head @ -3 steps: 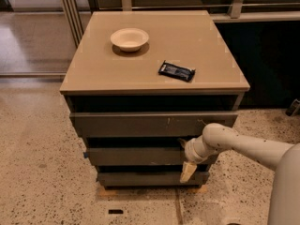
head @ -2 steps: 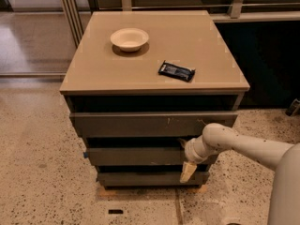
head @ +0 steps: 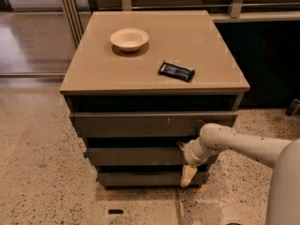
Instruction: Open middle drawer
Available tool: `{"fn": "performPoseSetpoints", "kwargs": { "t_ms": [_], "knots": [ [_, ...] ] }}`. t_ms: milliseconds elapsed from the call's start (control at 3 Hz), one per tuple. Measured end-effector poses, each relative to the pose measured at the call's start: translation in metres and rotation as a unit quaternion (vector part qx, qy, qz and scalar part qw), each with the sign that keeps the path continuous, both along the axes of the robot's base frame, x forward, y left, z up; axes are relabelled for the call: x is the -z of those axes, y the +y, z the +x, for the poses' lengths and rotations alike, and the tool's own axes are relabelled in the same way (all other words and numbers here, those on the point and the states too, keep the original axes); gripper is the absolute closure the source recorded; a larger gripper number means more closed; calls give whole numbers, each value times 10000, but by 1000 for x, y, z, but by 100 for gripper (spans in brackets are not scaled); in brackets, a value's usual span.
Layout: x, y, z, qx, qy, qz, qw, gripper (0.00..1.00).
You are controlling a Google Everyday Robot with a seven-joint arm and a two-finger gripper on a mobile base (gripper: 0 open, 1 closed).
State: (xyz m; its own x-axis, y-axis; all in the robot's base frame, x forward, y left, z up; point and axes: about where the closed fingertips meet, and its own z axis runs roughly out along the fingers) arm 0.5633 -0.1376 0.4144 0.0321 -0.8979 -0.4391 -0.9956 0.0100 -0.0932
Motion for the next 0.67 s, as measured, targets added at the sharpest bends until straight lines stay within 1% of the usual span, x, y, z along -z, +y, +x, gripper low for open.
{"fn": "performPoseSetpoints", "kwargs": {
  "t_ms": [333, 667],
  "knots": [
    [-1, 1, -9, -20, 183, -41, 9998, 0],
    [1, -1, -21, 1, 528, -91, 9986, 0]
  ]
}}
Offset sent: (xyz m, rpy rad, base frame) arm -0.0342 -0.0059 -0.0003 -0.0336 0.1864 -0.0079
